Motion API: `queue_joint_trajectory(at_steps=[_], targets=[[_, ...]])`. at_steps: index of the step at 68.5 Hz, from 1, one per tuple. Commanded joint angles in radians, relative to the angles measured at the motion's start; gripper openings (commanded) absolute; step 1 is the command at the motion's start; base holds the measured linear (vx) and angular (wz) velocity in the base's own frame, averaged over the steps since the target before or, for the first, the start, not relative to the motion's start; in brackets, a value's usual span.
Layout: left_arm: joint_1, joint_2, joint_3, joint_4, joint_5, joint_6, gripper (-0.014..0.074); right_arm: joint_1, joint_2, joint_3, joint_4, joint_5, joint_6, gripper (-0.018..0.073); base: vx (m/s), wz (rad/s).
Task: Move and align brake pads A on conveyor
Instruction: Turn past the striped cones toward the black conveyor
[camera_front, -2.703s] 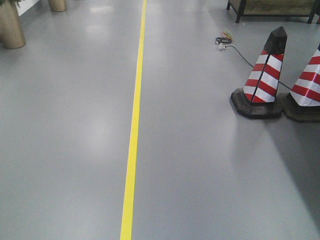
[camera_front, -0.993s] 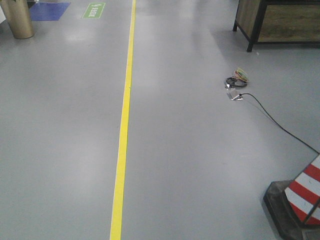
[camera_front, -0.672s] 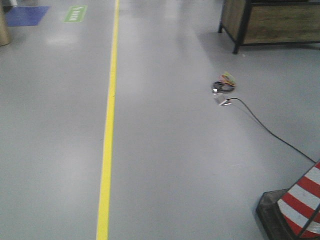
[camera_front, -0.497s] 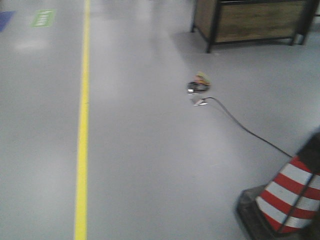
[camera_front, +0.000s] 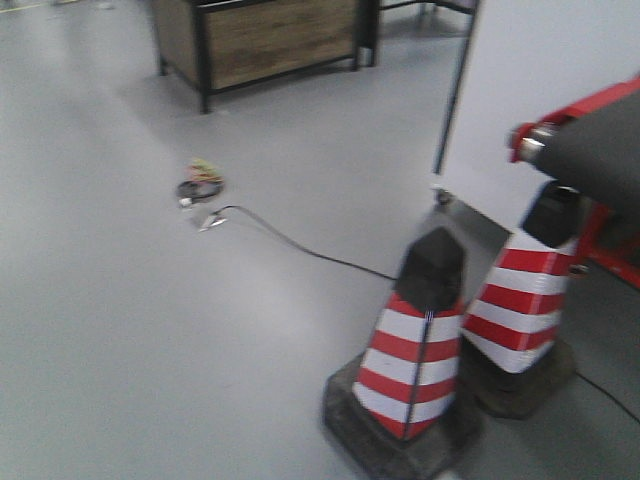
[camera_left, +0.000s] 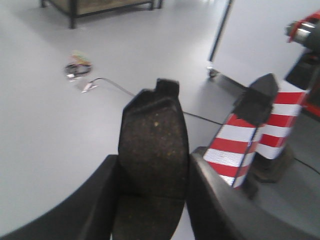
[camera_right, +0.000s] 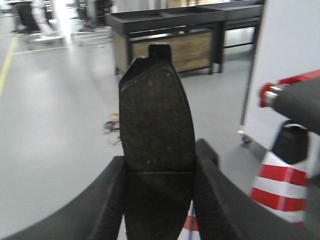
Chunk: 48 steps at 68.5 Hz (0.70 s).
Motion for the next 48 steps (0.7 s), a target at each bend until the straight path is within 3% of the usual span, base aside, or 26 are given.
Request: queue_joint_trajectory(at_steps=[1, 48], targets=[[-0.004, 0.008, -0.026, 0.019, -0.087, -0.009, -0.0006, -0.007, 0.008, -0.029, 0.003, -0.101, -0.007, -0.0007, 0.21, -0.8], [-0.004, 0.008, -0.026, 0.019, -0.087, -0.009, -0.0006, -0.007, 0.008, -0.029, 0.003, -0.101, -0.007, -0.0007, 0.16, -0.77]])
